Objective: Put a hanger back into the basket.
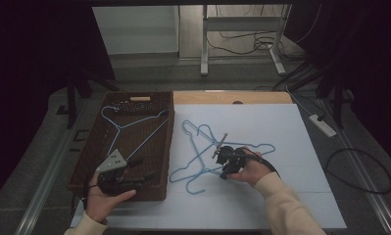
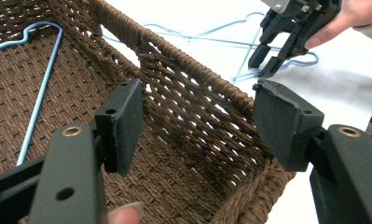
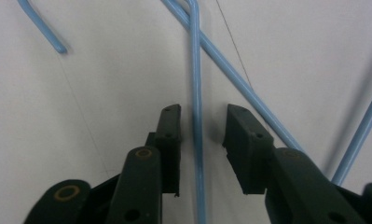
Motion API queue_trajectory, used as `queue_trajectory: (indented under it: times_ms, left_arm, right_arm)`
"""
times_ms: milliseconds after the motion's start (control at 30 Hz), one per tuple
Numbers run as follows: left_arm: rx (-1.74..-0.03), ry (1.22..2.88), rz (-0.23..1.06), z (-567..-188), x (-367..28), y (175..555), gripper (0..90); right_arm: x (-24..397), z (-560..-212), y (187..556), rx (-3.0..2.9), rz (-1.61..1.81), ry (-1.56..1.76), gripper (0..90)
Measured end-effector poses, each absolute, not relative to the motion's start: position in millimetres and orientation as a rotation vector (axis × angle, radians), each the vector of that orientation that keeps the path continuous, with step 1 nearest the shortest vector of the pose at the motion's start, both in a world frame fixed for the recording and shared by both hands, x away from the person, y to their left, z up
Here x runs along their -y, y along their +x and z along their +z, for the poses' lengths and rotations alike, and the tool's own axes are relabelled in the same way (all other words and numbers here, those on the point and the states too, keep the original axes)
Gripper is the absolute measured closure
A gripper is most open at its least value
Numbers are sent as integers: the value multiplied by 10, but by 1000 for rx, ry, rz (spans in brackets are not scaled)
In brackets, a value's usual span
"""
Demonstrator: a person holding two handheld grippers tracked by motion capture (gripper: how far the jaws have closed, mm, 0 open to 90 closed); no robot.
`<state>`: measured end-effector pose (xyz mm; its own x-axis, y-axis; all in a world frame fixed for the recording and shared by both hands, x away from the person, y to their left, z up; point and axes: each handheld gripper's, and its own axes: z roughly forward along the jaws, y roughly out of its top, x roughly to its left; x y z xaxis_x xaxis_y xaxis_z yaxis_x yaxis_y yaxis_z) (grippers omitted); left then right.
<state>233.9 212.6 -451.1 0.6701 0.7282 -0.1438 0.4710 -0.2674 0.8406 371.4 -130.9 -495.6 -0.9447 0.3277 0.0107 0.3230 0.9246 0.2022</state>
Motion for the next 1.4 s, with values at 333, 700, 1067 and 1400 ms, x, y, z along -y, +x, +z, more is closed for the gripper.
queue_trajectory:
  times_ms: [333, 700, 1067, 1400]
  left_arm:
    - [-936, 1926, 337, -4518, -2119, 2338, 349]
    - [-937, 1916, 348, -4506, -2134, 2335, 350]
    - [-935, 1911, 358, -4489, -2121, 2341, 352]
    - [-931, 1905, 369, -4469, -2108, 2340, 353]
  right_arm:
    - [1240, -4954, 3676, -3058, 262, 480, 875]
    - [1435, -4812, 3643, -3018, 416, 551, 881]
    - [1863, -4457, 3634, -2926, 716, 684, 882]
    - [2144, -4197, 3615, -2861, 876, 749, 883]
